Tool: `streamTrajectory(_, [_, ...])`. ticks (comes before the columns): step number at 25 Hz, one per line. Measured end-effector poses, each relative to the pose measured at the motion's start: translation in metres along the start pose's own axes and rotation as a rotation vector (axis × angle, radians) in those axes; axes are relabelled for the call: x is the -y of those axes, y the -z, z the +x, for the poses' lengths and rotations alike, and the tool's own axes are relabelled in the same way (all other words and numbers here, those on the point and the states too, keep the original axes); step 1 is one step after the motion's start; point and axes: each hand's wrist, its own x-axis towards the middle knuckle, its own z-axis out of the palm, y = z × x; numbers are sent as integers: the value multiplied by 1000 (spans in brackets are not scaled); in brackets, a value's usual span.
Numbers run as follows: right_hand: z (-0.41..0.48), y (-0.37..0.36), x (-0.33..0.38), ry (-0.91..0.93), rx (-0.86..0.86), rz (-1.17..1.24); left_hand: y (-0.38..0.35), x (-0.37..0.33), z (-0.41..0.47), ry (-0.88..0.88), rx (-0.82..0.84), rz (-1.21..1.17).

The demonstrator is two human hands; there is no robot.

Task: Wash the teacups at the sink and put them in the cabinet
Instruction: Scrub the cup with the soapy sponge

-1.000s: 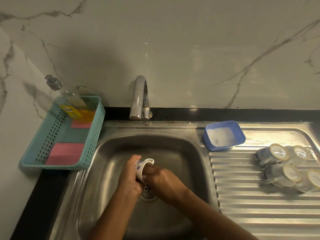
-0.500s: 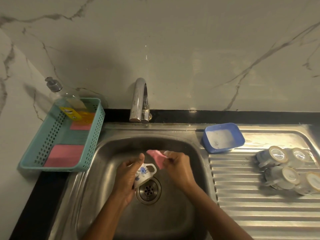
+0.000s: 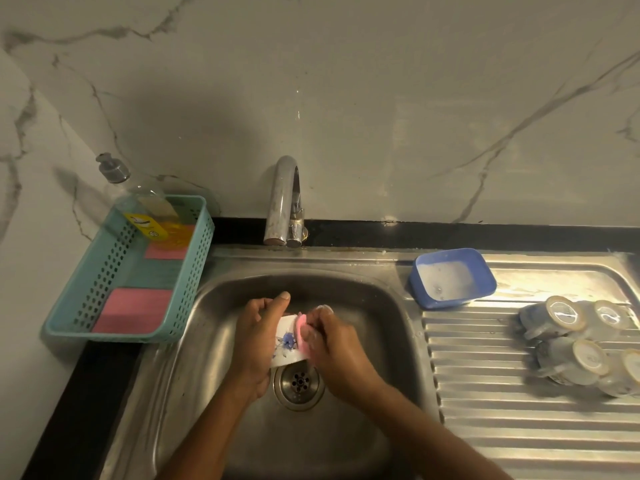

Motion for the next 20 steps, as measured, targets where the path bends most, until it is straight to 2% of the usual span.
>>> streamTrajectory(4, [1,-27,-13,-8,-192,-15,-7,21,-5,-18,-83,77])
streamTrajectory(6, [1,-30,-19,-100,-147,217,-1,24,-4,-11,-93,63])
streamTrajectory(8, [-3,-28,-29,-95,-3,456,6,19,3,-12,-82,76])
streamTrajectory(10, [-5,-25,-33,-83,38,470,8,14,6,-26,-36,73])
streamTrajectory(15, [0,-34,-19,-4,-385,63,-16,19,-13,84,-39,63])
streamTrajectory(18, [-4,-41,-24,-101,-470,211,-20,36,-29,172,-8,41])
streamTrajectory(20, [-4,-42,-23,-259,-434,498,-11,46,-26,106,16,6])
